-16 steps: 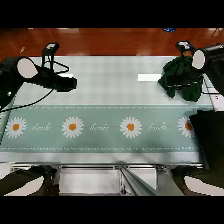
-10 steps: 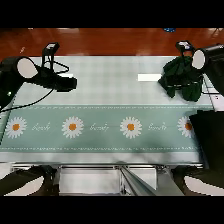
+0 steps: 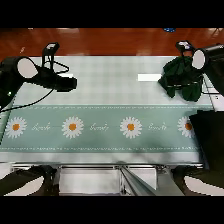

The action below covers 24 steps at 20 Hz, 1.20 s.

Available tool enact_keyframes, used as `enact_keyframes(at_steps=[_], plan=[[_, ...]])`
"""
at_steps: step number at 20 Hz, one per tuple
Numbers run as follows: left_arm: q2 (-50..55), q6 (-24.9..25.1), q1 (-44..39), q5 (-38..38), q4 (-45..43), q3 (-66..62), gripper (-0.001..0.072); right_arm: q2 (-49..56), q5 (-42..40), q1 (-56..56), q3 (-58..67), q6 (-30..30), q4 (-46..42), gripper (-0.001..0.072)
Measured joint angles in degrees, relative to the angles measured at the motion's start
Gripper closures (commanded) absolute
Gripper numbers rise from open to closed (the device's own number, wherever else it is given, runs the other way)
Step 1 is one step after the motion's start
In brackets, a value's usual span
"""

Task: Fold the shirts.

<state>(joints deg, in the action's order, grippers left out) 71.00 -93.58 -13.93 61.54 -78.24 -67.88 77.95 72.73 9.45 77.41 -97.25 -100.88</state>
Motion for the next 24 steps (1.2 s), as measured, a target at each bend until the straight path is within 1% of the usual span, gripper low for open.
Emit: enact_keyframes(at_steps=[2,4,5,6,7,9,11,14,16,19,22,24], plan=[[0.0,0.02,0.0,-0.2,0.02,0.0,0.0688,0.0,-1.07,0.0,0.0,0.0,0.0,0.0687],[0.24,0.02,0.0,-2.54,0.02,0.0,0.0687,0.0,-3.1,0.0,0.0,-0.04,0.28,0.0685],[0.46,0.0,0.0,-3.41,0.02,0.0,0.0668,0.0,-4.87,0.0,0.0,-0.04,0.37,0.0659],[0.83,0.0,0.0,-4.48,0.02,0.0,0.053,0.0,-7.08,0.0,0.0,-0.11,0.39,0.044],[1.29,0.0,0.0,-5.33,0.0,0.0,0.0205,0.0,-9.2,0.0,0.0,-0.24,0.37,0.0298],[2.89,-0.09,0.0,-6.38,-0.7,0.0,0.0198,0.11,-14.1,0.0,0.0,-1.07,-0.26,0.0296],[4.66,-0.04,0.09,-6.4,-2.01,0.0,0.0198,0.52,-18.51,-0.48,0.0,-3.15,-2.34,0.0296],[5.81,-0.02,1.25,-5.05,-4.55,0.02,0.0198,2.56,-22.29,-3.96,0.07,-6.95,-5.86,0.0297],[5.01,0.0,2.97,-4.61,-5.92,0.35,0.0198,4.55,-23.69,-7.85,0.17,-8.74,-6.21,0.0299],[1.53,0.0,5.46,-4.72,-6.82,3.61,0.0198,8.83,-25.53,-14.95,2.1,-9.92,-1.99,0.0299],[-2.12,-0.04,6.27,-6.23,-5.22,8.15,0.0198,14.69,-26.34,-19.63,5.92,-7.15,5.46,0.0299],[-3.39,-0.07,6.01,-7.13,-2.78,10.1,0.0198,18.97,-26.56,-20.98,9.38,-5.79,8.26,0.0299]])
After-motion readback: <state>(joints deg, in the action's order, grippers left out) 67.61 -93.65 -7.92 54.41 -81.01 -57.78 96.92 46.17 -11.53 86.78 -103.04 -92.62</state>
